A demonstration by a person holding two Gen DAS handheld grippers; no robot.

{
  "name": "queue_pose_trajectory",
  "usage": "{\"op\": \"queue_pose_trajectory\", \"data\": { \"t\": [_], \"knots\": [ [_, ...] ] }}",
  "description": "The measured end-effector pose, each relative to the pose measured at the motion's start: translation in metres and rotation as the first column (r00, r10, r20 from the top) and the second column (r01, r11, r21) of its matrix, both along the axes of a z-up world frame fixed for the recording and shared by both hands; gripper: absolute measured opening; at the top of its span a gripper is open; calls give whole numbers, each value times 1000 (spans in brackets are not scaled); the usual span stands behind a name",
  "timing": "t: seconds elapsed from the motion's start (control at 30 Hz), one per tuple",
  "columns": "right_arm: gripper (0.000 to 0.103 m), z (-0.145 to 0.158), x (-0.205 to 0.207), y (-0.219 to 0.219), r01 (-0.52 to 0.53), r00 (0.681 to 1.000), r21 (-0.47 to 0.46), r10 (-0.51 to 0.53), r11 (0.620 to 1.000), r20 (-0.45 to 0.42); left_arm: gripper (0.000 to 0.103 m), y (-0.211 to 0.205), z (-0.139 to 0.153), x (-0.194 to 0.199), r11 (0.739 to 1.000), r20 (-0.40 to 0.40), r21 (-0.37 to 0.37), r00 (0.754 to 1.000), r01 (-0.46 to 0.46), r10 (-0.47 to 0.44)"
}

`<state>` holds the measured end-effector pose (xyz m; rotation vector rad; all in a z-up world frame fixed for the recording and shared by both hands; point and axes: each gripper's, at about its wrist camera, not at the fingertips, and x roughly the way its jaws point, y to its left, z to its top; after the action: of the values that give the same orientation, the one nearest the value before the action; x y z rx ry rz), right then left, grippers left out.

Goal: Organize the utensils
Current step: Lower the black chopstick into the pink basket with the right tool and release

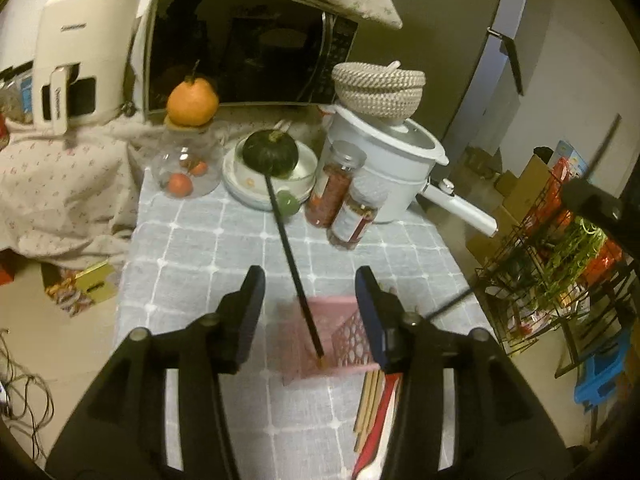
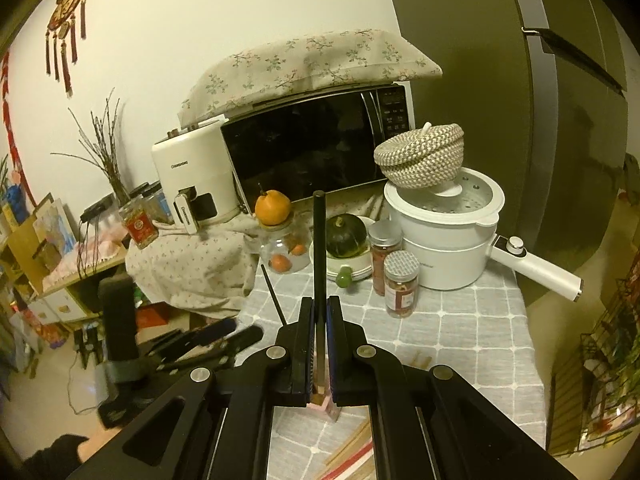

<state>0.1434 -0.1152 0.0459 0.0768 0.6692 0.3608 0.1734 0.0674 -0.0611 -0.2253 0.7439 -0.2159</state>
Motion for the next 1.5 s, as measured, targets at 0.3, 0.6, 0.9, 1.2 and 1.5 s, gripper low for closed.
{"op": "queue_pose_trajectory", "data": {
  "t": [0.3,0.6,0.9,1.2,1.5],
  "knots": [
    [5,-34,37,12,33,997,-20,-35,999,-74,63,1,-16,-25,999,-107,49,994,-7,12],
    [5,-73,64,21,41,981,-43,-48,998,-186,69,-4,-26,-30,998,-137,59,991,11,-3],
    [6,-84,75,31,36,975,-35,-43,999,-218,74,-10,-25,-33,997,-126,76,992,22,-13],
    [26,-68,68,24,33,980,13,-30,999,-197,78,-10,-27,-34,997,-128,80,992,19,-9],
    [58,-27,41,3,22,995,62,-16,998,-98,81,-16,-27,-38,995,-134,92,991,30,-17]
  ]
}}
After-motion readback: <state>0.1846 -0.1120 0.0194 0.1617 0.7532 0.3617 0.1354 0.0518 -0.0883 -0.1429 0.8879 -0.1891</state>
